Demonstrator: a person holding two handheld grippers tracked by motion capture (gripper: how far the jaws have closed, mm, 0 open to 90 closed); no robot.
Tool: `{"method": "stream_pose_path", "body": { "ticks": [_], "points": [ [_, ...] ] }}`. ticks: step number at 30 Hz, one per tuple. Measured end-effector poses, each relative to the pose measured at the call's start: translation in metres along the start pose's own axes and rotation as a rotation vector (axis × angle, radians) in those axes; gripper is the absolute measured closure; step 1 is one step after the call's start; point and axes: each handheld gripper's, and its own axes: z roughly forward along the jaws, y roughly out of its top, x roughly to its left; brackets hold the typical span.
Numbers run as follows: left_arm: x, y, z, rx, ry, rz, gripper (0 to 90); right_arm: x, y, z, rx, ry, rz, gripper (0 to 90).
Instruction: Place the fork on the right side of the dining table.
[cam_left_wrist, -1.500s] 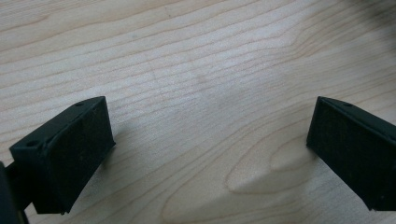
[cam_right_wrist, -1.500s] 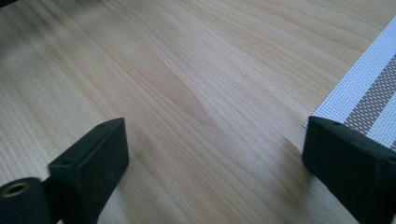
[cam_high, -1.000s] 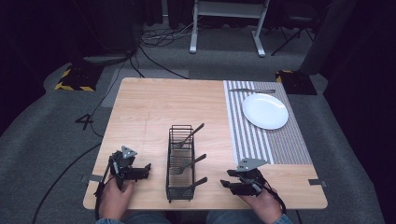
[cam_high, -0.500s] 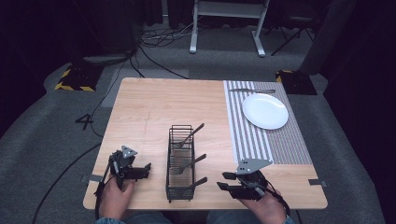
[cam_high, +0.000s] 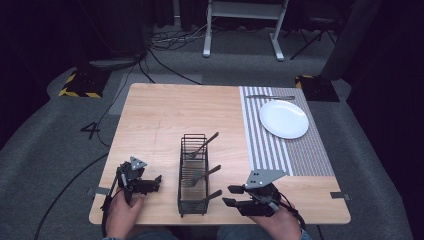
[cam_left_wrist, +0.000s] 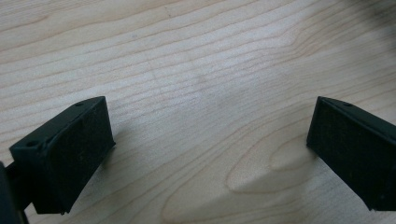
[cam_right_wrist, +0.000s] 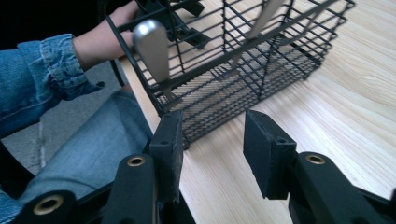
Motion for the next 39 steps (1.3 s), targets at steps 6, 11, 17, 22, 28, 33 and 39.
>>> {"method": "stream_pose_path", "body": {
  "ticks": [6,11,17,22,28,33,39],
  "points": [
    [0.000,0.000,0.000,-0.002,0.000,0.004,0.4,0.005,0.007,0.005,-0.008,0.039,-0.014,57.8],
    [0.000,0.000,0.000,-0.004,0.001,-0.002,0.4,0.009,0.014,0.008,-0.020,0.071,-0.022,59.3],
    [0.000,0.000,0.000,-0.003,0.001,0.001,0.4,0.014,0.021,0.007,-0.035,0.081,-0.037,63.6],
    [0.000,0.000,0.000,-0.004,0.002,0.001,0.4,0.013,0.026,0.007,-0.034,0.091,-0.027,69.6],
    [0.000,0.000,0.000,-0.001,0.002,-0.001,0.5,0.017,0.032,0.008,-0.021,0.083,-0.041,78.3],
    [0.000,0.000,0.000,0.000,0.002,-0.002,0.5,0.021,0.035,0.007,-0.012,0.063,-0.052,79.9],
    [0.000,0.000,0.000,0.000,0.002,-0.001,0.5,0.024,0.043,0.004,-0.018,0.049,-0.077,81.8]
  ]
}}
